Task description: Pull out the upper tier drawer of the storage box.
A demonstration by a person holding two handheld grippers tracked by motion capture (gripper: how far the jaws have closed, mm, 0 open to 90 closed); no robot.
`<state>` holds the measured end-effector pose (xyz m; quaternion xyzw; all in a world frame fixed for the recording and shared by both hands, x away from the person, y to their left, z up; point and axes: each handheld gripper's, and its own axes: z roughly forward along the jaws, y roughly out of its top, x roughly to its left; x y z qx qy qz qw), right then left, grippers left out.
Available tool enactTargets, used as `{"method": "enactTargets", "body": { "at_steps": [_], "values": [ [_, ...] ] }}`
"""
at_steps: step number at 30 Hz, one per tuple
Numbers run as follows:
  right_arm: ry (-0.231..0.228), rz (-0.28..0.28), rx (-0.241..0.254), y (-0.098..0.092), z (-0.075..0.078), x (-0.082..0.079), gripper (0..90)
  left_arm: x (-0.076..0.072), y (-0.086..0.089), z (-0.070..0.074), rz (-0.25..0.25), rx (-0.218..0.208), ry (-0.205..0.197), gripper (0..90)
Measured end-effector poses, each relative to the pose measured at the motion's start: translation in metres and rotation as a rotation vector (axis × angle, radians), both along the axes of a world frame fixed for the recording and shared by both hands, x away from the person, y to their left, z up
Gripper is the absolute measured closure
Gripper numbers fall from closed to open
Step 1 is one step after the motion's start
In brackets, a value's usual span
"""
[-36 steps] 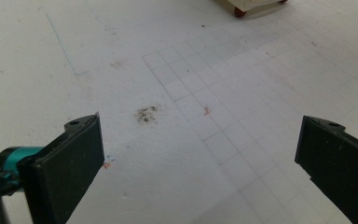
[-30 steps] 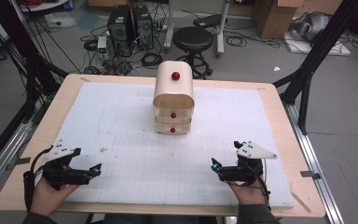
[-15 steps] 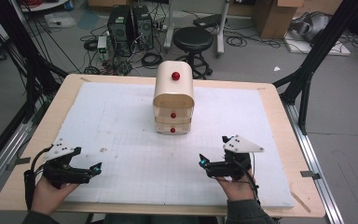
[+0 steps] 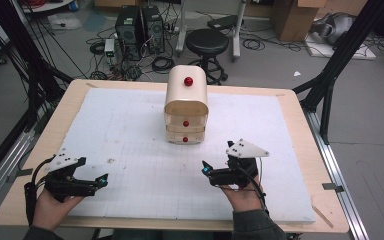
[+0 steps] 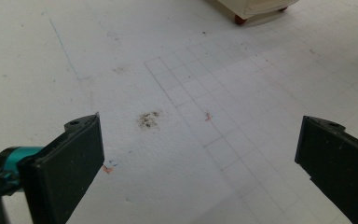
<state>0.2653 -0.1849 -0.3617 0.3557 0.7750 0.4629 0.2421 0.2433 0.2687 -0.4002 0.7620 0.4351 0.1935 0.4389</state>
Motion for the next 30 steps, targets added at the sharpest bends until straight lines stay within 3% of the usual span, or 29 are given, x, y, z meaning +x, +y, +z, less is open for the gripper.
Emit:
{"method": "enactTargets", "body": {
  "at_steps": [20,30],
  "values": [
    [-0.041,-0.056,0.017,0.040,0.005,0.008,0.5,0.003,-0.002,0.000,-0.014,-0.001,-0.002,1.7],
    [-0.076,-0.134,0.029,0.060,0.002,0.013,0.5,0.002,-0.003,-0.001,-0.013,0.003,0.002,1.7]
  ]
}}
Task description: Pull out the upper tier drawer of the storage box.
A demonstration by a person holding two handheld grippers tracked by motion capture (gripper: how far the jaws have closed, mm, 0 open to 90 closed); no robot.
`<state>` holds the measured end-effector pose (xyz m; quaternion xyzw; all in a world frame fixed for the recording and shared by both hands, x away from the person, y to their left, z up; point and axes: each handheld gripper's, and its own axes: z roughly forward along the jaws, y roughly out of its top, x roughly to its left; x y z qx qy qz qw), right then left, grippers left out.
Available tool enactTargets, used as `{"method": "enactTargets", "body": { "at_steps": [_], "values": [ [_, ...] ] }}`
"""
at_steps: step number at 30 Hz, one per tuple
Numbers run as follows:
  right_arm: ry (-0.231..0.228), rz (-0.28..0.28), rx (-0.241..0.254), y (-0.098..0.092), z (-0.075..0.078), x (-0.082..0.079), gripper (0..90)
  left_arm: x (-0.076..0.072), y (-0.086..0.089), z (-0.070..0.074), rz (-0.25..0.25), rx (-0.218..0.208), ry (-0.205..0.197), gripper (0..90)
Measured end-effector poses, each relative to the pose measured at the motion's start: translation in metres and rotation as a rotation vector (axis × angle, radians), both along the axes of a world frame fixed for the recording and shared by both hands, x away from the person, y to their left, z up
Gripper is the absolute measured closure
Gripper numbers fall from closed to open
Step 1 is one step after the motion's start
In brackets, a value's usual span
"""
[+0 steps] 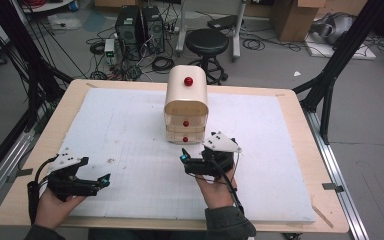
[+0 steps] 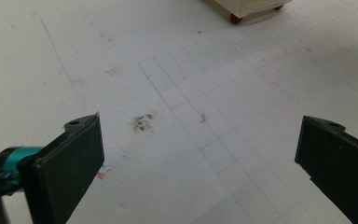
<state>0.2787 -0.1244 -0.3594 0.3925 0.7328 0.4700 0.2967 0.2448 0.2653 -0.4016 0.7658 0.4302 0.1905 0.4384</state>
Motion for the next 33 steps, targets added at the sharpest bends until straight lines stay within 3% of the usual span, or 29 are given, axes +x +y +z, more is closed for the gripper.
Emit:
{"method": "enactTargets", "body": {
  "at_steps": [5,11,21,24,27,28,30,33],
  "values": [
    [-0.037,-0.065,0.026,0.018,-0.002,0.003,0.5,0.000,0.001,0.002,0.008,-0.002,-0.005,1.7],
    [-0.047,-0.083,0.028,0.035,-0.006,0.006,0.5,0.001,0.002,0.001,0.004,-0.002,-0.004,1.7],
    [-0.065,-0.124,0.059,0.043,-0.011,0.014,5.6,0.001,0.002,0.001,0.005,-0.001,-0.004,1.7],
    [-0.097,-0.141,0.066,0.047,-0.013,0.017,17.1,0.002,0.002,0.001,0.003,-0.001,-0.002,1.7],
    [-0.110,-0.153,0.077,0.049,-0.015,0.018,17.9,0.002,0.001,0.000,0.002,-0.001,-0.003,1.7],
    [-0.129,-0.166,0.080,0.051,-0.016,0.018,23.6,0.002,0.001,0.000,0.002,0.001,-0.002,1.7],
    [-0.135,-0.167,0.083,0.052,-0.016,0.018,26.2,0.002,0.001,0.000,0.002,-0.001,-0.002,1.7],
    [-0.164,-0.213,0.076,0.054,-0.017,0.019,35.2,0.002,0.002,0.001,0.002,0.000,-0.002,1.7]
  ]
}}
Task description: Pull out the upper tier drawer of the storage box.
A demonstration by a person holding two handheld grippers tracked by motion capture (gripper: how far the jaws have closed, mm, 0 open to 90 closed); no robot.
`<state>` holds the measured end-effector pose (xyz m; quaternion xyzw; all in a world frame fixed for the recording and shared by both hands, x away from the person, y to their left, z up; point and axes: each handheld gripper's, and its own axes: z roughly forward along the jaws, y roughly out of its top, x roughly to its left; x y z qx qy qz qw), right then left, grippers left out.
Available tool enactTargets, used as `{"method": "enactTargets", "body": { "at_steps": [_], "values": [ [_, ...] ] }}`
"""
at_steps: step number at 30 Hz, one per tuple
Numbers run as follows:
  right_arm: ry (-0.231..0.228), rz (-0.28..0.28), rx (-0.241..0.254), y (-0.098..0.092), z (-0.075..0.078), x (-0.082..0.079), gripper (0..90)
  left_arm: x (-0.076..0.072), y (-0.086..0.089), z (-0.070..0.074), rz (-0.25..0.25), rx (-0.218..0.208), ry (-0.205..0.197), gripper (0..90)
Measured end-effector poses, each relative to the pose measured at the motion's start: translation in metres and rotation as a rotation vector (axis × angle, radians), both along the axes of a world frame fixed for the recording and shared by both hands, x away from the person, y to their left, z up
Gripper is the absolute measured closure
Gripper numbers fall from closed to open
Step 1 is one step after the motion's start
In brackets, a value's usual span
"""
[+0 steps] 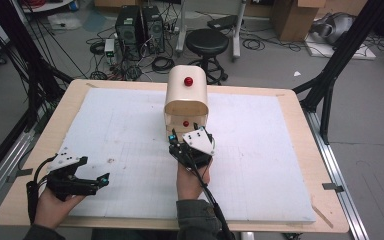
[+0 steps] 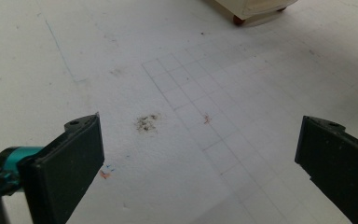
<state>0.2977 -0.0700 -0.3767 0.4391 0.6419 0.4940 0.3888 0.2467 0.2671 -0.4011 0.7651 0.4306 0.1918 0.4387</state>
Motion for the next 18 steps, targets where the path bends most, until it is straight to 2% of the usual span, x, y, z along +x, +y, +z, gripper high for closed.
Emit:
{"method": "enactTargets", "body": {
  "at_steps": [1,2,6,9,10,11,18],
  "values": [
    [0.000,0.000,0.000,0.000,0.000,0.000,35.2,0.000,0.000,0.000,0.002,-0.001,-0.001,1.7],
    [-0.009,-0.022,-0.004,0.001,-0.001,0.002,39.7,0.000,0.000,0.000,0.001,-0.002,-0.001,1.7],
    [-0.004,-0.055,-0.013,0.003,-0.005,0.005,46.7,0.000,0.000,0.000,0.002,-0.004,0.000,1.7],
    [-0.010,-0.063,-0.019,0.006,-0.006,0.005,50.8,0.000,-0.001,0.000,0.000,-0.002,0.000,1.8],
    [-0.033,-0.076,-0.031,0.008,-0.007,0.004,55.6,0.001,-0.001,0.000,-0.002,-0.001,-0.002,1.7],
    [-0.037,-0.081,-0.033,0.009,-0.007,0.004,56.7,0.001,-0.001,0.000,-0.002,-0.003,-0.002,1.7],
    [-0.043,-0.107,-0.041,0.011,-0.010,0.007,66.4,0.001,-0.001,0.000,-0.002,-0.003,-0.002,1.7]
  ]
}}
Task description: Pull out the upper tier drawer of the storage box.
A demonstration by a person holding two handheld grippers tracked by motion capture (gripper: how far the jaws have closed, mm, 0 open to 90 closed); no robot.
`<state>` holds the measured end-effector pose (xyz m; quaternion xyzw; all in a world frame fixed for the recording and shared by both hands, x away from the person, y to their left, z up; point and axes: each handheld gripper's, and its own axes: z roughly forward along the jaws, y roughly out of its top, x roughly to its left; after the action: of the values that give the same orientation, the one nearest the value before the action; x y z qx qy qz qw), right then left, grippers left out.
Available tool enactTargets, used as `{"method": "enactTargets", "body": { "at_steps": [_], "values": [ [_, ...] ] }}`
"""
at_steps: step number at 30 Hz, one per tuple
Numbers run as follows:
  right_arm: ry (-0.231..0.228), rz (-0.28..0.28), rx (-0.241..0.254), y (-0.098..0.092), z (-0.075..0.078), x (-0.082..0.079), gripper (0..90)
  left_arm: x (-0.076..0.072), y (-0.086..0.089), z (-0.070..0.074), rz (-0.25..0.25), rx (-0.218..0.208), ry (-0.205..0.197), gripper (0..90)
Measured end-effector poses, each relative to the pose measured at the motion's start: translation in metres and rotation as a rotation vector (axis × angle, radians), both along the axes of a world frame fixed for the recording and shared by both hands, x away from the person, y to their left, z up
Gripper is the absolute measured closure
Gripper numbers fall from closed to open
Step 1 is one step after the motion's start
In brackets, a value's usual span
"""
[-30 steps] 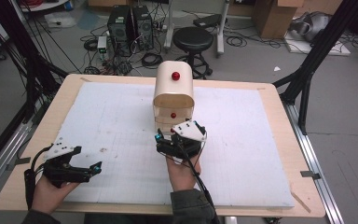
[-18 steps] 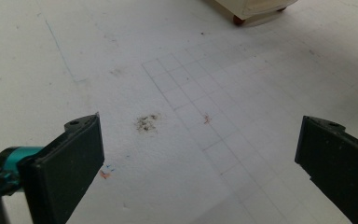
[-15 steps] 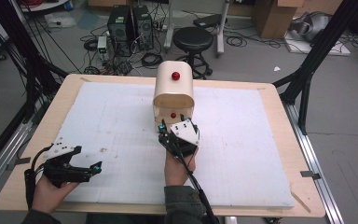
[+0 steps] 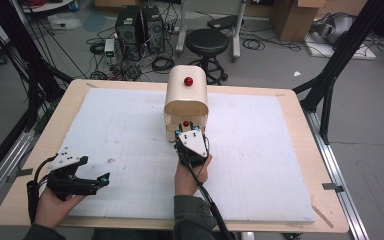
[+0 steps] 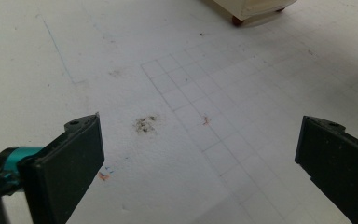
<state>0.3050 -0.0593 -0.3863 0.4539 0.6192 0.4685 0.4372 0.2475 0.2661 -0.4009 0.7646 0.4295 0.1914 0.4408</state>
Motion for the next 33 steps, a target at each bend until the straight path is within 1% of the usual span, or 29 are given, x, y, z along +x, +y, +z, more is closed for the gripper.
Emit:
{"method": "enactTargets", "body": {
  "at_steps": [4,7,8,13,25,33],
  "values": [
    [0.007,-0.003,-0.004,0.0009,-0.0009,0.0019,67.9,0.0001,-0.0003,-0.0002,-0.001,0.001,0.001,1.7],
    [0.004,-0.012,-0.007,0.0019,-0.0012,0.0022,68.6,0.0000,-0.0005,-0.0001,-0.002,0.002,0.001,1.7],
    [-0.005,-0.015,-0.011,0.0026,-0.0013,0.0027,69.7,0.0000,-0.0005,-0.0001,-0.001,0.002,0.000,1.7],
    [-0.002,-0.022,-0.014,0.0021,-0.0017,0.0040,71.6,0.0004,-0.0010,-0.0005,-0.004,0.003,0.003,1.7],
    [-0.004,-0.027,-0.019,0.0024,-0.0021,0.0055,72.6,0.0006,-0.0006,-0.0001,-0.004,0.004,0.000,1.7],
    [0.002,-0.019,-0.013,0.0016,-0.0016,0.0052,72.9,0.0009,-0.0006,-0.0002,0.000,0.002,0.000,1.7]
  ]
}}
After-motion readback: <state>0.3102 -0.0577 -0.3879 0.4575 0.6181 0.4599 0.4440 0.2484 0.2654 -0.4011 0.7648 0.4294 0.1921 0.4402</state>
